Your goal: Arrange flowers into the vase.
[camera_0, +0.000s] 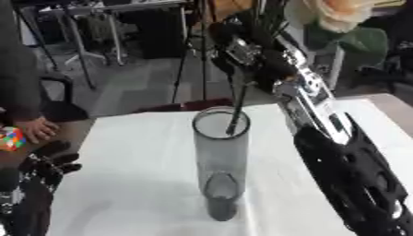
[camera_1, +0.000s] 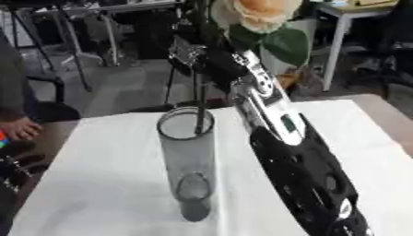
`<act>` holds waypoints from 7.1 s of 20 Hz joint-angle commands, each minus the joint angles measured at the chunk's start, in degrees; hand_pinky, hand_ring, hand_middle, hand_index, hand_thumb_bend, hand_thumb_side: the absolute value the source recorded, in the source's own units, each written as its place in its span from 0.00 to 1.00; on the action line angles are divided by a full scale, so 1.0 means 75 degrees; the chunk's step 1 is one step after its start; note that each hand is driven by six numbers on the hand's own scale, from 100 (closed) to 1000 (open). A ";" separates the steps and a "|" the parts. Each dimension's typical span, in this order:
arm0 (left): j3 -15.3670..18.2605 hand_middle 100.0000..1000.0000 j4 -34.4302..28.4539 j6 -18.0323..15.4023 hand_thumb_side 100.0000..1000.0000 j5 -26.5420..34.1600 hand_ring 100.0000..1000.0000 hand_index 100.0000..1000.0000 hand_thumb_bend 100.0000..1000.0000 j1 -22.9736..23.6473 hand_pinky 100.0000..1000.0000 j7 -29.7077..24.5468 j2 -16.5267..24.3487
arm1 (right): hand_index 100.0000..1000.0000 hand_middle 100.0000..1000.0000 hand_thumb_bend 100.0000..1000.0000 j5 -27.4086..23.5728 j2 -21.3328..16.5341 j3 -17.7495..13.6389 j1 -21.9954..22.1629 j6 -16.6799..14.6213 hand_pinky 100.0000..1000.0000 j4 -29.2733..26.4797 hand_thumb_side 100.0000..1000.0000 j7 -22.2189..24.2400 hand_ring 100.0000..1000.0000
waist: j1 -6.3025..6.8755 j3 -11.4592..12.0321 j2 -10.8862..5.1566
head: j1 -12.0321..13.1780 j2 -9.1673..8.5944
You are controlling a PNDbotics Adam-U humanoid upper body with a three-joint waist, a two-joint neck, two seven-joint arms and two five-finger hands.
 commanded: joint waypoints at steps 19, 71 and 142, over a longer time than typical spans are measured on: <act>0.0071 0.69 -0.0052 -0.0021 0.86 0.0001 0.66 0.77 1.00 -0.0078 0.66 -0.0021 0.0092 | 0.11 0.00 0.32 0.1180 -0.0104 -0.0108 -0.0140 -0.0257 0.00 0.0480 0.30 0.0239 0.00 | -0.0033 0.0043 -0.0042 | -0.0015 0.0009; 0.0095 0.69 0.0010 -0.0047 0.86 0.0017 0.66 0.77 1.00 -0.0067 0.66 -0.0015 0.0063 | 0.40 0.58 0.32 0.2164 -0.0085 -0.0322 0.0018 -0.0546 0.69 0.1275 0.35 0.0899 0.69 | -0.0044 0.0100 0.0038 | -0.0010 -0.0001; 0.0135 0.69 0.0096 -0.0047 0.86 -0.0018 0.65 0.77 1.00 -0.0030 0.66 -0.0021 0.0110 | 0.46 0.58 0.33 0.1680 -0.0778 -0.0123 -0.0329 -0.0337 0.74 0.0799 0.36 0.2674 0.72 | -0.0159 -0.0116 -0.0067 | -0.0034 0.0091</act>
